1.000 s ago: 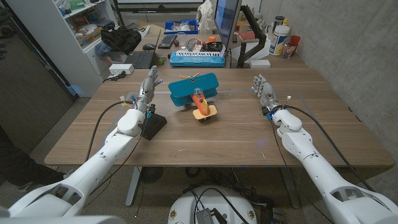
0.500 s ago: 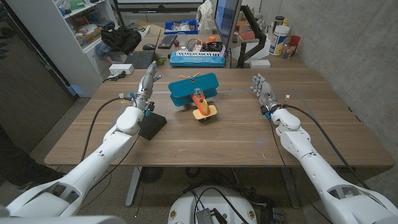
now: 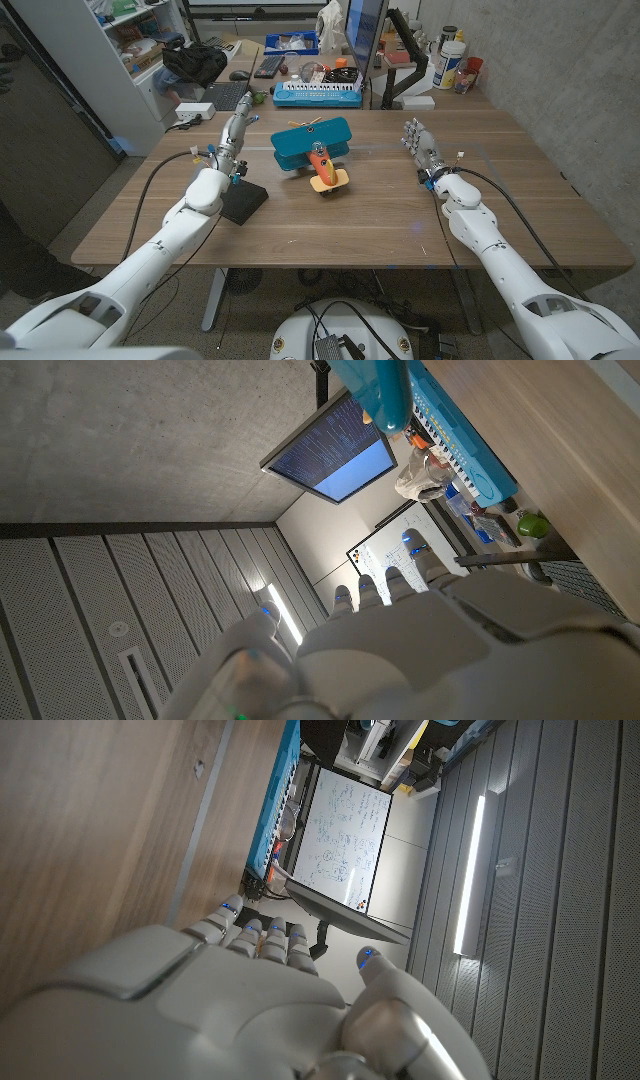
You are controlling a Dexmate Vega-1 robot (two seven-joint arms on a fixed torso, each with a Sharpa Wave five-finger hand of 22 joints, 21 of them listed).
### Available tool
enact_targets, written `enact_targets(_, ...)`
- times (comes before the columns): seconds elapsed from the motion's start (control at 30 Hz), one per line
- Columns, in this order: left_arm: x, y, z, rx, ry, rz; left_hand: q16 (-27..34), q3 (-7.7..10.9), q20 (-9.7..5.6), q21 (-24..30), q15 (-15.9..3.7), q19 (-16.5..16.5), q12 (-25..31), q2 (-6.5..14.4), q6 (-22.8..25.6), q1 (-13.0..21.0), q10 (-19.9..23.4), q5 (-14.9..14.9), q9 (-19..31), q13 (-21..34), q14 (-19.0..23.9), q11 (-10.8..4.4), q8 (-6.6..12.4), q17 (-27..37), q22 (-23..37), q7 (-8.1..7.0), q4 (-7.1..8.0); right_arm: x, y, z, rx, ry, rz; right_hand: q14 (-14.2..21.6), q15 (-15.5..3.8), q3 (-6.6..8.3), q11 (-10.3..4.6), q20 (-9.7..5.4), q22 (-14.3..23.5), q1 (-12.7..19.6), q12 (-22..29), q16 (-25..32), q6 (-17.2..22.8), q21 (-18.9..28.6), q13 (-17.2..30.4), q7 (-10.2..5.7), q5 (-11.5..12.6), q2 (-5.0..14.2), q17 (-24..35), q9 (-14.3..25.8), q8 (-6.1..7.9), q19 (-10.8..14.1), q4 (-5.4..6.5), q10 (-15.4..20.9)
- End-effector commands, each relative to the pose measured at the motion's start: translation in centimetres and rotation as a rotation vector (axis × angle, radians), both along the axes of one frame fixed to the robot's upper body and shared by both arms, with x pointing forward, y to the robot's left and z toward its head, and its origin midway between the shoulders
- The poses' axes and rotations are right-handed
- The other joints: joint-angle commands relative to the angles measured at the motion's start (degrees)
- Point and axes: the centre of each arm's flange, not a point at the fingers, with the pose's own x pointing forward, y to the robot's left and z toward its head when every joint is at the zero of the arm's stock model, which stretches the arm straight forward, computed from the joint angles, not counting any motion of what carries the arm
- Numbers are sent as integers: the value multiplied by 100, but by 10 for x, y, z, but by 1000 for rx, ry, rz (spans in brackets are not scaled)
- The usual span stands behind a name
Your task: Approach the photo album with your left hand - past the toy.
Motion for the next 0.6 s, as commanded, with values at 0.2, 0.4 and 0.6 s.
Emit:
enact_targets(0.2, -17, -7, 10, 70, -74, 29, -7, 54, 52, 17, 40, -1604, -5, 658, -1183, 56, -1219, -16, 31, 24, -1336, 1, 3, 27, -6, -33, -1, -2, 0, 0, 0, -8, 2, -26, -78, 8, -12, -322, 14, 57, 43, 31, 14, -21, 19, -1, 31, 574, 14, 14, 44, 10, -22, 18)
enact_targets(0.4, -23, -10, 14, 90, -101, 39, -12, 64, 52, 16, 39, -1609, -12, 655, -1174, 57, -1213, -19, 31, 24, -1328, 4, -2, 27, -8, -35, -2, -3, -1, 0, 0, -11, 3, -27, -72, 5, -18, -320, 14, 57, 43, 30, 16, -23, 19, -1, 31, 573, 14, 14, 43, 13, -23, 18)
enact_targets(0.6, -29, -11, 15, 102, -122, 52, -14, 76, 50, 19, 18, -1600, -13, 655, -1142, 59, -1191, -22, 31, 24, -1315, -8, 2, 27, -9, -43, -3, -4, -1, 0, -4, -15, 6, -24, -76, 2, -14, -320, 14, 58, 43, 30, 18, -27, 19, -2, 31, 572, 13, 14, 42, 13, -24, 21)
